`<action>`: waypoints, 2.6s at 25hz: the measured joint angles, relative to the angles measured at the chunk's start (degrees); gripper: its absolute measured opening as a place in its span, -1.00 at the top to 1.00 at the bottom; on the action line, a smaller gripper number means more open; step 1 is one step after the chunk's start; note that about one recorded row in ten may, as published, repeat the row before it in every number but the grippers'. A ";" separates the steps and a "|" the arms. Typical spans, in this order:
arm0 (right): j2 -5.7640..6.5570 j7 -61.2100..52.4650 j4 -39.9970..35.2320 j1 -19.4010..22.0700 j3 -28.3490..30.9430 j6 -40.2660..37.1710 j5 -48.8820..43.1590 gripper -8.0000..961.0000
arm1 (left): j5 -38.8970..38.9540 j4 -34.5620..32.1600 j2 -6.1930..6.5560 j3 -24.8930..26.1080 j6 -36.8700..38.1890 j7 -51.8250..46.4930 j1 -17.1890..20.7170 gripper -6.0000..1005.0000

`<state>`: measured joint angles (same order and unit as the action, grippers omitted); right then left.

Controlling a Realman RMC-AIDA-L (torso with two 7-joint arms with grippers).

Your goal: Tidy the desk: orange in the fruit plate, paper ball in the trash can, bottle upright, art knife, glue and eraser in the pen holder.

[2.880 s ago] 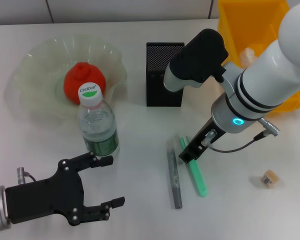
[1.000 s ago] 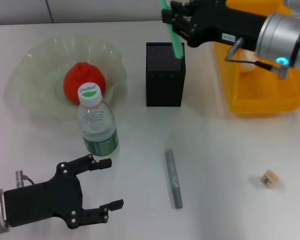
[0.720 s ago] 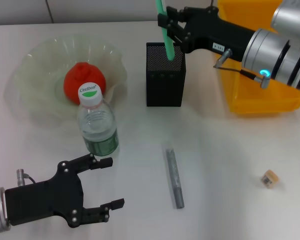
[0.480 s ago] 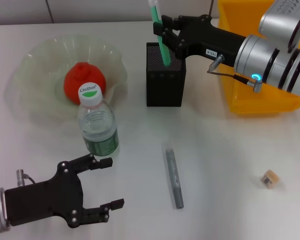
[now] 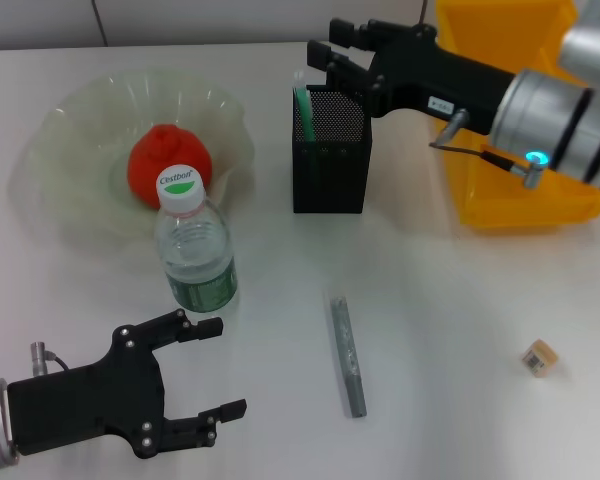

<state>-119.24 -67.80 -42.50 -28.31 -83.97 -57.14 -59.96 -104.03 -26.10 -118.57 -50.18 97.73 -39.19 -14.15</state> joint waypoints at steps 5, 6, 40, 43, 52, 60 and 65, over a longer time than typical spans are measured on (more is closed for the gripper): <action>0.19 -29.41 -29.12 11.15 1.96 -2.04 -23.79 0.26 | -0.04 0.00 0.02 0.00 0.00 0.00 0.00 -0.62; 0.19 -29.41 -29.12 11.15 1.96 -2.04 -23.79 0.26 | -0.04 0.00 0.02 0.00 0.00 0.00 0.00 -0.62; -0.19 -90.59 -46.42 1.39 -1.67 -48.35 -93.90 -0.34 | -0.12 -0.01 0.09 -0.42 0.00 -0.47 -0.87 -0.62; -0.19 -90.64 -45.55 1.26 -1.76 -47.94 -93.93 -0.34 | -0.12 0.00 0.09 -0.37 0.00 -0.36 -0.88 -0.62; -0.20 -90.37 -39.14 0.06 -3.30 -44.12 -94.07 -0.10 | -0.11 0.00 0.09 -0.39 0.00 -0.30 -0.89 -0.62; -0.20 -89.96 -36.67 -0.69 -5.34 -41.19 -94.12 0.36 | -0.12 0.00 0.09 -0.44 0.00 -0.13 -0.62 -0.62; -0.20 -89.98 -39.54 -0.29 -5.14 -41.88 -94.13 0.60 | -0.12 0.00 0.09 -0.44 0.00 -0.11 -0.52 -0.62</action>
<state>-119.44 -157.77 -82.05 -28.60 -89.11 -99.02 -154.08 -104.15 -26.10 -118.48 -50.63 97.73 -39.30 -14.67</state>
